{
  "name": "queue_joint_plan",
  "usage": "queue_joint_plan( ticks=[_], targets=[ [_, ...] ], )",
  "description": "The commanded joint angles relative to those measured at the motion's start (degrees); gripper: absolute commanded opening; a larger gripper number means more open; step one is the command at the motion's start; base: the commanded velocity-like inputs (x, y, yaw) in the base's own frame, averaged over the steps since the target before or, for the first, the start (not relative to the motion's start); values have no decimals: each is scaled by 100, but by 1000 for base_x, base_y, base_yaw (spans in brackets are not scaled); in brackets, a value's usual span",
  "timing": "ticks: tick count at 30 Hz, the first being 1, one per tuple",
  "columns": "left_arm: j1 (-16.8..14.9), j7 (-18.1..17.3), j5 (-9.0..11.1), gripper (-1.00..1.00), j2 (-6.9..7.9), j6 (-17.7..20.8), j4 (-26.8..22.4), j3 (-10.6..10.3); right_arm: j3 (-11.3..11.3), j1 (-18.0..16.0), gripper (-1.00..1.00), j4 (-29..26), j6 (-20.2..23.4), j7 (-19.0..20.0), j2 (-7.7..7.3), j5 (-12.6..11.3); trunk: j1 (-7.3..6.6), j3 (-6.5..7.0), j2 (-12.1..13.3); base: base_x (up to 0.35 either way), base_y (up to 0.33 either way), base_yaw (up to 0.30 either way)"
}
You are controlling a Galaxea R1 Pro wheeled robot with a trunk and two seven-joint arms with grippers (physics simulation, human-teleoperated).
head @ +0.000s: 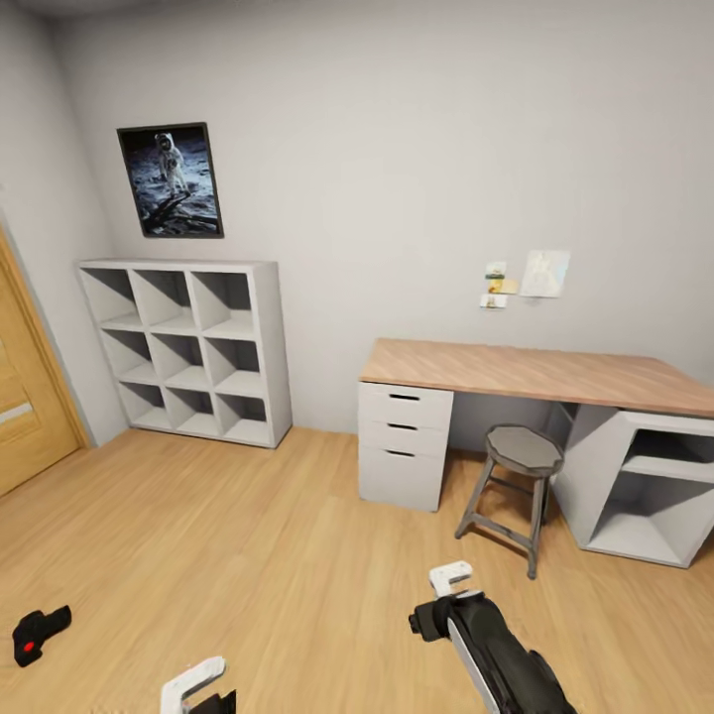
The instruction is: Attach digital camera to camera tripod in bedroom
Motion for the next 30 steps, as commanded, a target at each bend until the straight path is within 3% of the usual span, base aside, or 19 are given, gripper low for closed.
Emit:
queue_joint_plan(
  ticks=[1, 5, 8, 17, 30],
  targets=[
    [-22, 103, 147, 100, 4, 61, -86, 2, 60, -18, 100, -78, 50, -36, 56, 48, 1, -6, -3, 0, 0, 295],
    [-80, 266, 364, 100, 32, 110, -89, 28, 221, -179, 100, -317, 106, -252, 203, 72, 1, -5, -3, 0, 0, 295],
    [-95, 349, 414, 100, 35, 112, -35, 22, 315, -228, 100, -499, 121, -331, 236, 80, 1, -3, -3, 0, 0, 295],
    [-99, 388, 411, 100, 41, 98, 43, 21, 599, -227, 100, -580, 144, -358, 233, 86, 1, 1, -3, 0, 0, 295],
    [-92, 341, 432, 100, 49, 91, 68, 31, 709, -214, 100, -595, 154, -366, 232, 81, 1, 1, -3, 0, 0, 295]
  ],
)
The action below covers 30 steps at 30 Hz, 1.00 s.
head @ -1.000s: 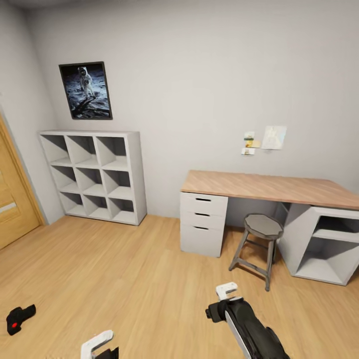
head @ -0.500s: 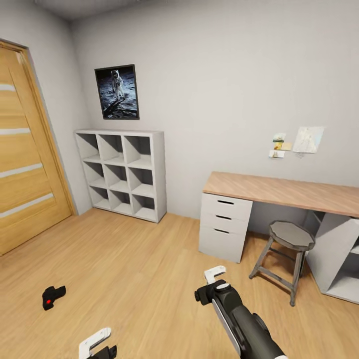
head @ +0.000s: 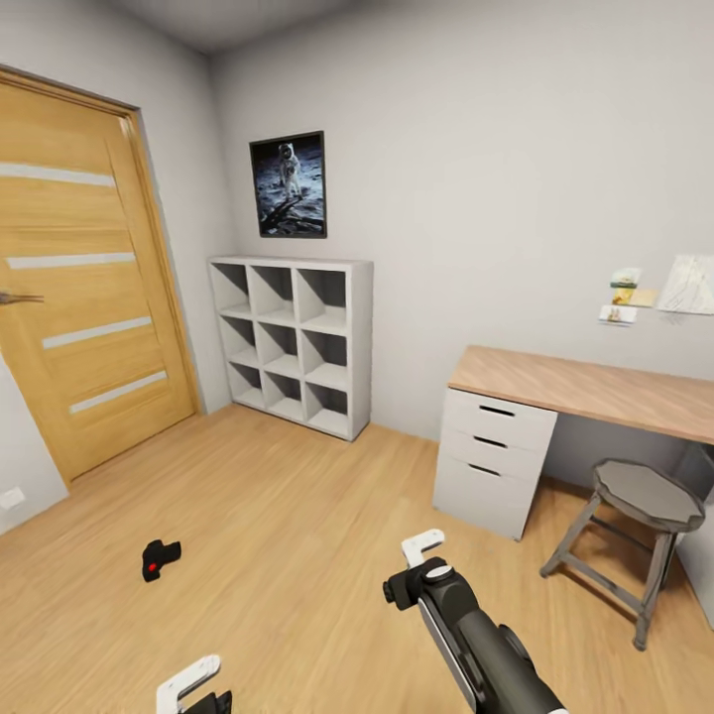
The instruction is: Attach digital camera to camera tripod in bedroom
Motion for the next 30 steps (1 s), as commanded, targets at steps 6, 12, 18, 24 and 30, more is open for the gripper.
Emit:
queue_joint_plan(
  ticks=[6, 12, 18, 24, 30],
  targets=[
    [1, 70, 48, 100, -3, 22, 36, 11, 16, 12, 100, -10, 37, -13, 1, 16, 0, -5, -3, 0, 0, 295],
    [1, 77, 49, 100, -3, 2, 57, 18, 11, 14, 100, -15, 46, -13, -1, 15, 0, -5, -3, 0, 0, 295],
    [1, 77, 26, 100, -3, -8, 60, 8, 9, 12, 100, -15, 43, -19, 0, 17, 0, -5, -3, 0, 0, 295],
    [1, 65, 11, 100, 4, -144, 104, 0, 13, 12, 100, -16, 40, -21, -1, 15, 0, -5, -3, 53, 34, 295],
    [1, 57, 2, 100, 6, -203, 151, -5, 9, 12, 100, -16, 36, -18, -9, 15, 0, -5, -3, 183, 140, 261]
  ],
)
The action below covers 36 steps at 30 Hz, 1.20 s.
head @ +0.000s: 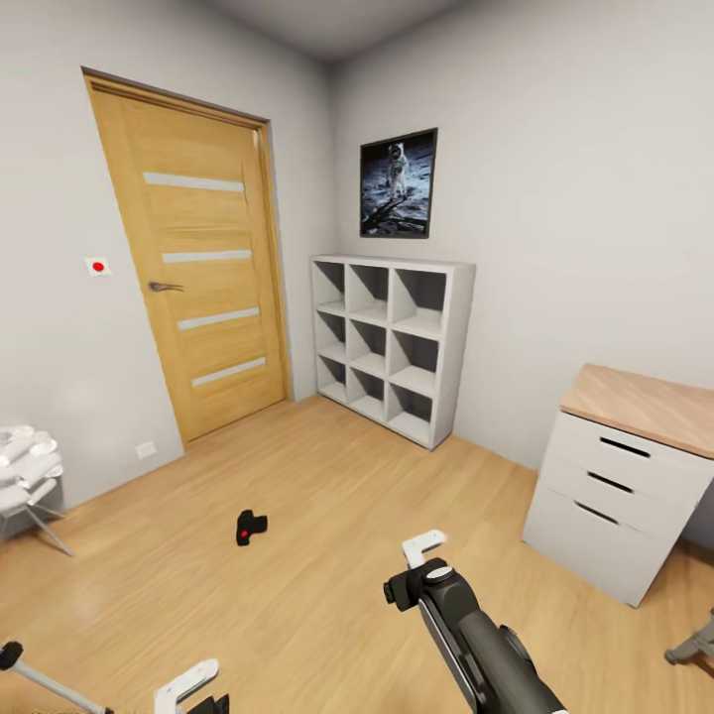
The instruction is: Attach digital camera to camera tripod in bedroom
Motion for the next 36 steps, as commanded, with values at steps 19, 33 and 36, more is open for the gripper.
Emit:
queue_joint_plan(
  ticks=[19, 33, 36],
  targets=[
    [1, 33, 57, 100, -2, 5, 66, -29, 19, -4, 100, -5, 28, -12, -1, 21, 3, -5, -3, 241, 185, 44],
    [1, 35, 51, 100, -2, 5, 117, -43, 19, -4, 100, -5, 27, -12, -2, 21, 3, -5, -3, 260, 170, 1],
    [-3, 38, 50, 100, -2, 4, 160, -46, 15, -4, 100, -5, 27, -13, -2, 21, 3, -5, -3, 317, 22, 0]
  ],
)
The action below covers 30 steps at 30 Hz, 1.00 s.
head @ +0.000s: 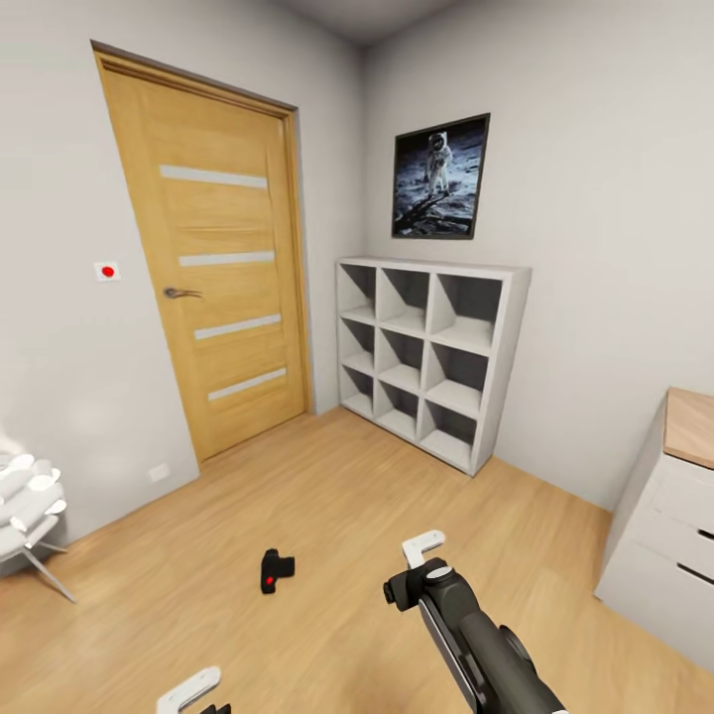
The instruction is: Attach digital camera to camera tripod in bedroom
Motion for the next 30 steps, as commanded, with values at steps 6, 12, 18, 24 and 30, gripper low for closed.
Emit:
queue_joint_plan(
  ticks=[6, 12, 18, 24, 30],
  targets=[
    [-18, 39, 52, 100, -8, 12, 72, 1, 7, -4, 100, -5, 32, -15, -1, 21, 4, -5, -3, 322, -92, 0],
    [-21, 39, 51, 100, -11, 12, 82, -3, 2, -4, 100, -5, -6, -11, -11, 18, 4, -5, -3, 303, -172, 0],
    [-29, 33, 50, 100, -9, 12, 84, -5, -17, -4, 100, -56, -59, 5, -26, 12, 4, -5, -3, 287, -200, 0],
    [-31, 47, 44, 100, -12, 11, 82, -5, -35, -1, 100, -359, -24, 0, -24, 2, 4, -5, -3, 281, -210, 0],
    [-31, 54, 36, 100, -12, 11, 81, 4, -24, 9, 100, -460, 9, -7, -5, 9, 4, -5, -3, 281, -211, 0]
  ],
)
